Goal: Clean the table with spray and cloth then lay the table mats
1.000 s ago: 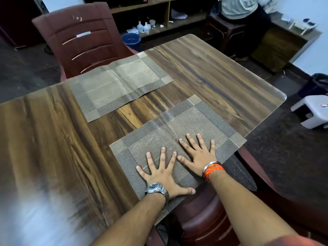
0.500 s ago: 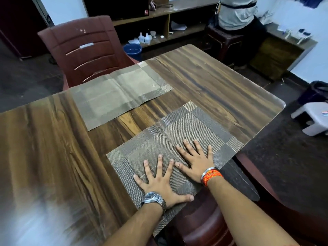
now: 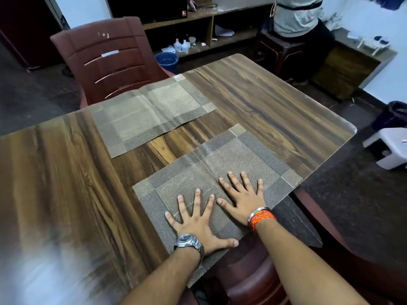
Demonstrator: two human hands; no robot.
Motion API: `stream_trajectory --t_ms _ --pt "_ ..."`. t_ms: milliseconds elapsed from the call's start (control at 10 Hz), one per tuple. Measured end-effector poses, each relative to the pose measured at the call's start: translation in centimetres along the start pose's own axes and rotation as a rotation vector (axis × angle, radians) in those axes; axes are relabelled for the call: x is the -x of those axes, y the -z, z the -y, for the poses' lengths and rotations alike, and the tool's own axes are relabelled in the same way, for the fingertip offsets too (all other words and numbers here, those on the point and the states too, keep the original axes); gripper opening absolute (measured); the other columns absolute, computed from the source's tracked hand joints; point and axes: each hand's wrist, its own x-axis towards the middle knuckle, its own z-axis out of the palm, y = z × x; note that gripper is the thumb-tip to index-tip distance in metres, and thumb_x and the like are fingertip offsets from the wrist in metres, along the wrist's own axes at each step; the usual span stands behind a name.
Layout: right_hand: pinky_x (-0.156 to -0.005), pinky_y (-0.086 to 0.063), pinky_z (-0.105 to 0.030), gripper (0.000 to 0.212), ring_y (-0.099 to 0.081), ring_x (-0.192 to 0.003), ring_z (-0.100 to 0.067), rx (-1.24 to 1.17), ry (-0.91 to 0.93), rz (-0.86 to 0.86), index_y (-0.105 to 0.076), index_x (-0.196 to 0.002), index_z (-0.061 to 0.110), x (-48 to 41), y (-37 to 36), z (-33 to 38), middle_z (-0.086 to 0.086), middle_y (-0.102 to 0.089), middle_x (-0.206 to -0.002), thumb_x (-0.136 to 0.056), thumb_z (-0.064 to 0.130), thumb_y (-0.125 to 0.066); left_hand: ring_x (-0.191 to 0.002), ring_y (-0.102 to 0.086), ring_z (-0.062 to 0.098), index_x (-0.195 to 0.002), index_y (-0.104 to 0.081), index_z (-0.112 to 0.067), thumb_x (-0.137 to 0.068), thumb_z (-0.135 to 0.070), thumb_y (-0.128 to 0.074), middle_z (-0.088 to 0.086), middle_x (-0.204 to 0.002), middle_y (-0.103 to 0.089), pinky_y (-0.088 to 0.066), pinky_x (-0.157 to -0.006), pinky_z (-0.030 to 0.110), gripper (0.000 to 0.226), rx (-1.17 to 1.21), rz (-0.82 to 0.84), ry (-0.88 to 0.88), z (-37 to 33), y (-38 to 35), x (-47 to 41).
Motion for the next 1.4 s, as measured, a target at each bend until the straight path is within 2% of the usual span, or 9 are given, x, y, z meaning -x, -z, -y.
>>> stream_trajectory --t_ms 200,300,400,500,700,1100,1200,1300,1400 --pt "-0.108 0.015 -0.063 0.064 0.016 -0.145 -0.018 -0.009 0.008 0.005 0.009 -0.139 0.062 0.0 -0.1 0.0 0.025 0.012 -0.156 -0.082 0.082 -0.011 -0.135 0.048 0.045 -0.145 0.033 -0.054 -0.033 -0.111 -0.033 -0.010 -0.153 0.050 0.020 -0.100 0.081 0.142 -0.001 -0.031 -0.003 0.3 0.0 0.2" --pt "-0.111 0.011 -0.060 0.067 0.005 -0.147 -0.015 0.008 0.002 -0.083 -0.002 -0.145 0.055 0.3 -0.1 0.1 0.023 -0.004 -0.157 -0.084 0.079 -0.015 -0.140 0.042 0.047 -0.149 0.030 -0.048 -0.038 -0.111 -0.029 -0.008 -0.156 0.046 0.020 -0.102 0.079 0.140 -0.033 -0.078 -0.007 0.3 -0.3 0.6" --pt "-0.115 0.001 -0.055 0.064 -0.014 -0.146 -0.015 -0.031 -0.066 -0.281 -0.022 -0.146 0.044 1.6 -0.6 0.4 0.018 -0.027 -0.154 -0.088 0.070 -0.028 -0.150 0.017 0.049 -0.159 0.007 -0.037 -0.044 -0.111 -0.024 -0.001 -0.168 0.021 0.010 -0.108 0.078 0.140 -0.043 -0.180 -0.086 0.0 -1.1 1.6" --pt "-0.116 0.000 -0.053 0.063 -0.014 -0.146 -0.016 -0.077 -0.171 -0.385 -0.031 -0.145 0.041 3.5 -1.4 -0.1 0.015 -0.029 -0.153 -0.088 0.066 -0.037 -0.147 -0.025 0.050 -0.155 -0.040 -0.026 -0.050 -0.108 -0.030 0.005 -0.165 -0.030 -0.017 -0.108 0.078 0.133 -0.035 -0.227 -0.240 0.0 -2.6 2.6" --pt "-0.117 0.001 -0.050 0.077 0.001 -0.147 -0.024 -0.166 -0.341 -0.332 -0.028 -0.147 0.034 5.5 -3.1 -1.7 0.011 -0.018 -0.158 -0.081 0.073 -0.033 -0.142 -0.037 0.048 -0.148 -0.047 -0.040 -0.065 -0.088 -0.049 -0.002 -0.160 -0.041 -0.021 -0.102 0.080 0.096 -0.068 -0.270 -0.287 0.0 -3.8 2.9" --pt "-0.117 0.008 -0.050 0.078 0.012 -0.146 -0.020 -0.150 -0.354 -0.213 -0.015 -0.149 0.040 5.0 -2.9 -1.3 0.017 -0.004 -0.159 -0.081 0.078 -0.019 -0.141 -0.041 0.046 -0.147 -0.048 -0.044 -0.070 -0.093 -0.041 -0.005 -0.159 -0.043 -0.020 -0.102 0.079 0.091 -0.092 -0.254 -0.245 0.6 -3.7 2.5" --pt "-0.113 0.013 -0.053 0.076 0.014 -0.146 -0.018 -0.126 -0.353 -0.290 -0.013 -0.150 0.040 5.5 -2.3 -0.9 0.018 -0.001 -0.158 -0.084 0.077 -0.022 -0.144 -0.036 0.043 -0.149 -0.047 -0.039 -0.070 -0.098 -0.033 -0.004 -0.158 -0.043 -0.018 -0.106 0.075 0.100 -0.044 -0.268 -0.222 0.9 -3.3 2.9" --pt "-0.114 0.011 -0.055 0.077 0.012 -0.147 -0.019 -0.120 -0.327 -0.395 -0.013 -0.152 0.033 5.7 -1.3 0.3 0.013 -0.004 -0.159 -0.086 0.071 -0.025 -0.149 -0.024 0.039 -0.156 -0.033 -0.036 -0.078 -0.093 -0.028 -0.004 -0.164 -0.031 -0.011 -0.110 0.068 0.096 -0.012 -0.306 -0.184 2.1 -1.5 3.7" --pt "-0.116 0.007 -0.053 0.075 0.009 -0.147 -0.020 -0.149 -0.250 -0.488 -0.013 -0.153 0.026 4.6 0.6 2.8 0.010 -0.004 -0.160 -0.089 0.065 -0.024 -0.154 0.016 0.032 -0.157 0.014 -0.041 -0.089 -0.082 -0.019 -0.010 -0.165 0.022 0.013 -0.118 0.061 0.086 -0.050 -0.327 -0.130 4.3 1.4 4.5"
